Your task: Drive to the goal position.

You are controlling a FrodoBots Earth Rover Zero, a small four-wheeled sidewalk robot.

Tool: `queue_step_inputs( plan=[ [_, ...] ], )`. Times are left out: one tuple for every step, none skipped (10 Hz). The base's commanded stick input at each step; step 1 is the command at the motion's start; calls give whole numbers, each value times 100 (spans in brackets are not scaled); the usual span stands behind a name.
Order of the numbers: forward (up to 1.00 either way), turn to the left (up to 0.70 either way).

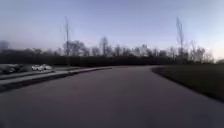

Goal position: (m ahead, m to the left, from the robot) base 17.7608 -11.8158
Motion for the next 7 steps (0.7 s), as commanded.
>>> queue_step_inputs(
  plan=[
    [100,3],
    [100,1],
    [100,3],
    [100,3],
    [100,3],
    [100,2],
    [100,1]
  ],
)
